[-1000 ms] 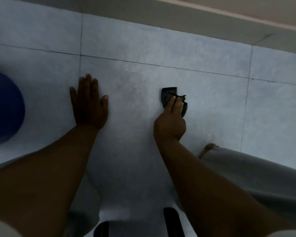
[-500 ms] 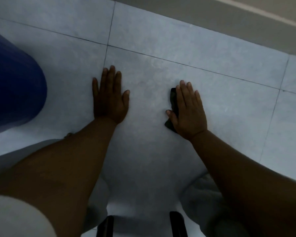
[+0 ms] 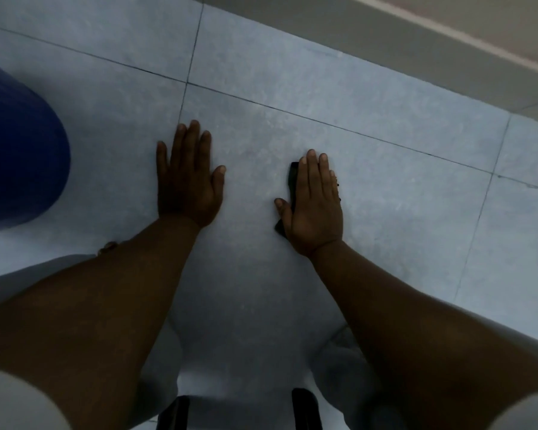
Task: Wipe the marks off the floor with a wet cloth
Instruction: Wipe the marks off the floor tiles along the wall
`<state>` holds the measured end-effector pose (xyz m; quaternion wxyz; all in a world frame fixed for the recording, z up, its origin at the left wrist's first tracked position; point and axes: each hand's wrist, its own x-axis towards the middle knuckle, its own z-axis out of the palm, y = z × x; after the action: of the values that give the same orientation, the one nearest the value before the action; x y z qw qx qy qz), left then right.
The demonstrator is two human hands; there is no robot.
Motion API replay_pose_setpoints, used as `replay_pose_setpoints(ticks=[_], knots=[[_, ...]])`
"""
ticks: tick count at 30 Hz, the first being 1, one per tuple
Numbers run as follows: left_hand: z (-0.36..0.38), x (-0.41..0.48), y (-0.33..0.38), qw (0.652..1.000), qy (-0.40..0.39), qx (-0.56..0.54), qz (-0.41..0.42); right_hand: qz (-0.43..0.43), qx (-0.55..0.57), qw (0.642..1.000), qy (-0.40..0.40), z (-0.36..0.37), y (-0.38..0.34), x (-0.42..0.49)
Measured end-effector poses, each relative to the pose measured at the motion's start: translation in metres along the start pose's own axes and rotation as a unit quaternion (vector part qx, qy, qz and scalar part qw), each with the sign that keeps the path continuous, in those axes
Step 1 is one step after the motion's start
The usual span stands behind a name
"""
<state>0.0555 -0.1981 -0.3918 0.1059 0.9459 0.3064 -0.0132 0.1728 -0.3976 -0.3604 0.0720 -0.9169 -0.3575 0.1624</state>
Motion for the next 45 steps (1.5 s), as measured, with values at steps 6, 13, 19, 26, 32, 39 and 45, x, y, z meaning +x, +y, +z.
replay_pose_setpoints(ticks=[6, 13, 19, 26, 32, 39, 45], knots=[[0.0, 0.0, 0.001, 1.0, -0.01, 0.005, -0.004, -0.079, 0.0, 0.997, -0.013, 0.008, -0.022, 0.017], [-0.001, 0.0, 0.001, 1.0, -0.016, 0.012, -0.004, -0.107, -0.015, 0.994, -0.016, 0.012, -0.031, 0.025], [-0.004, 0.001, 0.002, 0.999, -0.029, 0.012, -0.009, -0.088, -0.023, 0.995, -0.031, 0.009, -0.037, 0.024], [-0.022, 0.006, 0.012, 0.996, -0.079, -0.034, -0.033, -0.16, -0.04, 0.986, -0.038, -0.019, -0.007, 0.013], [-0.044, 0.004, 0.036, 0.99, -0.104, -0.088, -0.036, -0.146, -0.054, 0.986, -0.053, -0.029, 0.004, -0.022], [-0.046, -0.026, 0.027, 0.977, -0.211, -0.021, -0.035, -0.081, 0.015, 0.993, -0.09, -0.007, -0.03, -0.026], [-0.059, -0.05, 0.015, 0.962, -0.27, -0.017, -0.022, -0.155, 0.055, 0.98, -0.107, -0.004, -0.037, -0.047]])
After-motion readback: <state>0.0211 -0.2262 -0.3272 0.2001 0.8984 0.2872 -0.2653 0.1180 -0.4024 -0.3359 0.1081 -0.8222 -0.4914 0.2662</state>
